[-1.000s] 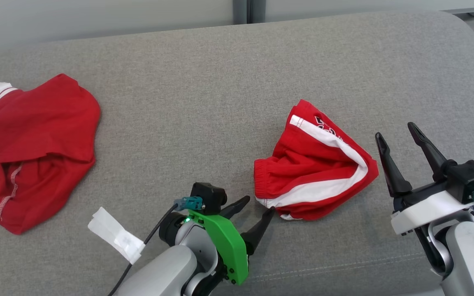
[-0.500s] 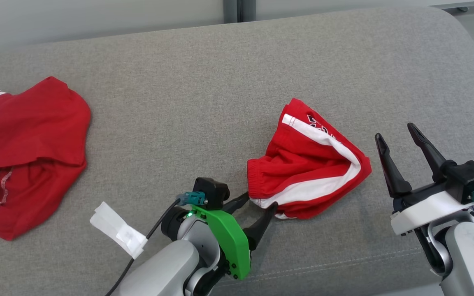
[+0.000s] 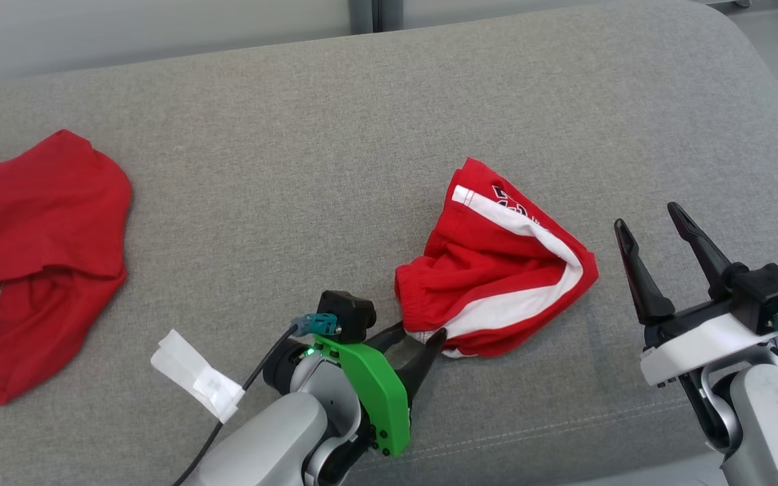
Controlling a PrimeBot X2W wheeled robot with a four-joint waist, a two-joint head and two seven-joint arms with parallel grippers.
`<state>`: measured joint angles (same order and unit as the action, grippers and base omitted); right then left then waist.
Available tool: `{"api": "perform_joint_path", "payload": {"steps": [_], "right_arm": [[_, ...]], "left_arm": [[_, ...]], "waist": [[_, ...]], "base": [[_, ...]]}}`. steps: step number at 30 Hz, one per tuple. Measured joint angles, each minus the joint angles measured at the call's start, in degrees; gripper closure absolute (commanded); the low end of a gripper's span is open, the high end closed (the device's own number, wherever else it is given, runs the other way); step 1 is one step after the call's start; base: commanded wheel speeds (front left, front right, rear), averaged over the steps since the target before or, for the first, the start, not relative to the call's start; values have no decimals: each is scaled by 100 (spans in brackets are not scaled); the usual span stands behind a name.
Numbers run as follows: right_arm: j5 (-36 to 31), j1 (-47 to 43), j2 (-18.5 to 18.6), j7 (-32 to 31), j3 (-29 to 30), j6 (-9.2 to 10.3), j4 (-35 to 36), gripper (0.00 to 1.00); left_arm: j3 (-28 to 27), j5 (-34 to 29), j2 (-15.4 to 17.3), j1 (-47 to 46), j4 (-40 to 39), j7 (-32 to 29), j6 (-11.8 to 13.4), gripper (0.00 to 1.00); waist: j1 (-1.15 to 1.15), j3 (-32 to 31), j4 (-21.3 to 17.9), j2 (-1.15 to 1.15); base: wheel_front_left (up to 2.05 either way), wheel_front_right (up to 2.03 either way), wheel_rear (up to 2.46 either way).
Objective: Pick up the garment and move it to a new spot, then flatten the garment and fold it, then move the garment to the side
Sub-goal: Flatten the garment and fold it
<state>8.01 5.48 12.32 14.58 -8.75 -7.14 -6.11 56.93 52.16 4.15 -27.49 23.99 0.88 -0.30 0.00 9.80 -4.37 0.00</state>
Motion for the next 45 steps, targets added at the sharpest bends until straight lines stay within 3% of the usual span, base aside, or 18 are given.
{"api": "perform_joint_path", "payload": {"steps": [2,12,16,22,25,30,38,45], "right_arm": [[0,1,-1,0,1,0,-2,0],[-9,78,103,0,-32,1,-5,0],[-198,517,426,-52,-759,0,-9,0],[-446,1447,1084,-1001,-1891,-1,-162,0],[-52,1846,1310,-1887,-2687,-1,-547,0],[672,2273,1332,-2586,-3411,-3,-745,0],[1340,3285,1436,-3072,-3729,-9,-783,0],[1852,3404,1469,-3361,-4024,-9,-1020,0]], "left_arm": [[9,-3,-4,-26,19,0,0,100],[113,-7,-40,-87,58,-11,-27,100],[132,-7,-53,-163,58,-19,-80,100],[215,-7,-83,-207,14,-35,-172,100],[266,2,-110,-223,-35,-35,-214,100],[301,11,-118,-225,-73,-36,-231,100],[307,31,-120,-225,-76,-25,-231,100],[307,44,-123,-226,-77,1,-229,100]], "waist": [[0,3,-6,0],[0,22,67,0],[0,22,181,0],[0,-37,398,0],[0,-64,573,0],[0,-76,788,0],[0,-41,973,0],[0,-20,993,0]], "base": [[0,0,0],[0,0,0],[0,0,0],[0,0,0],[0,0,0],[0,0,0],[0,0,0],[0,0,0]]}}
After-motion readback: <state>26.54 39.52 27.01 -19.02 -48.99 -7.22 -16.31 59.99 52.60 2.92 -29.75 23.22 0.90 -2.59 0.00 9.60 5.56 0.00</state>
